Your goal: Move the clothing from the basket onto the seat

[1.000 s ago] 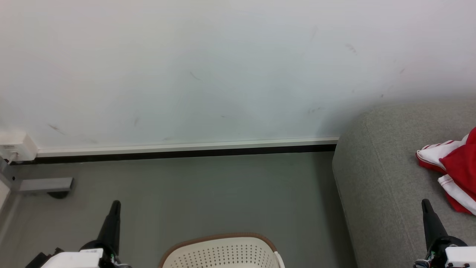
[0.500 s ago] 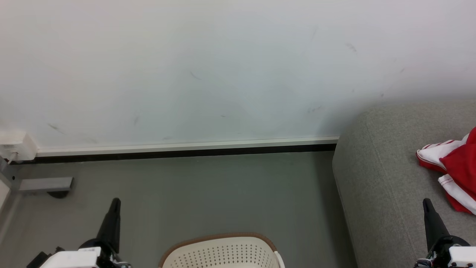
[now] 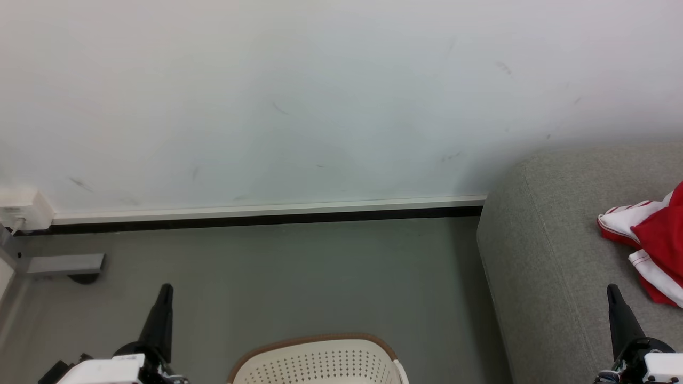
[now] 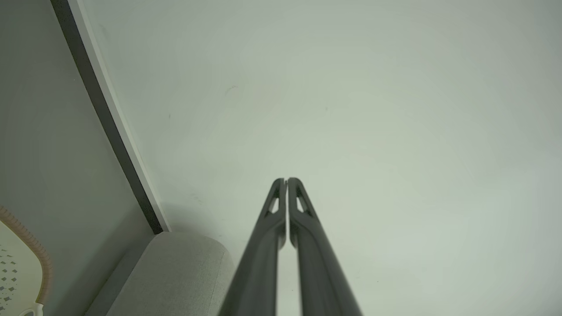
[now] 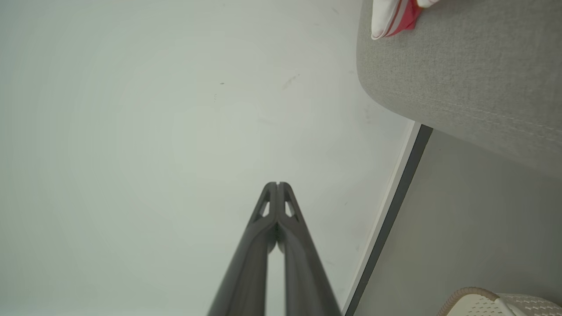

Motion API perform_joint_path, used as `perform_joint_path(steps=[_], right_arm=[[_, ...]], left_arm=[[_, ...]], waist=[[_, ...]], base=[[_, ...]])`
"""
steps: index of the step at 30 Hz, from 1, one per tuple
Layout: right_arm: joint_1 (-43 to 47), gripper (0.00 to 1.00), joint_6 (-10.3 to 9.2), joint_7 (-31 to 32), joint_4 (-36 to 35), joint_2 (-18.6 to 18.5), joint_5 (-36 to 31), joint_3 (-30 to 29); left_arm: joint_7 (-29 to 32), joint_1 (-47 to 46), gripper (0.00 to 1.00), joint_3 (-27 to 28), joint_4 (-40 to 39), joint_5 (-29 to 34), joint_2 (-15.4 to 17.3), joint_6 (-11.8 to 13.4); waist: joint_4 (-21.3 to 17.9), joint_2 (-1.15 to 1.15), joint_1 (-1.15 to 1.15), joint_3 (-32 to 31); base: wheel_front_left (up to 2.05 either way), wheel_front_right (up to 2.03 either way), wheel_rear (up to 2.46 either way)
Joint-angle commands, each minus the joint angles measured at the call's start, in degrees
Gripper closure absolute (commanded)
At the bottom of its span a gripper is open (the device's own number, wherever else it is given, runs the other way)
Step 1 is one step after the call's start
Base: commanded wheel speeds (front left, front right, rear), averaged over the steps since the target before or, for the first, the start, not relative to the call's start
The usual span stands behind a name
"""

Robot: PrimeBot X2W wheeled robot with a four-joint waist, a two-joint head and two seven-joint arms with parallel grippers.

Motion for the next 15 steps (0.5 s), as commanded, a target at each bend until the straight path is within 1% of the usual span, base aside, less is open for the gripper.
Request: perform_joint_path(steps=[1, 15], right_arm=[[-0.69, 1.0, -0.12, 0.08, -0.34, 0.14, -0.01, -0.29], [-0.69, 1.0, -0.12, 0.13, -0.33, 0.16, -0.06, -0.33]], left_arm=[[0.27, -0.45, 1.0, 0.16, -0.23, -0.81, 0.12, -0.41], [0.26, -0.45, 1.0, 0.15, -0.23, -0.81, 0.12, -0.41]], waist=[[0.0, 0.0, 0.0, 0.0], [0.0, 0.0, 0.0, 0.0]], base=[[0.0, 0.0, 0.0], [0.0, 0.0, 0.0]])
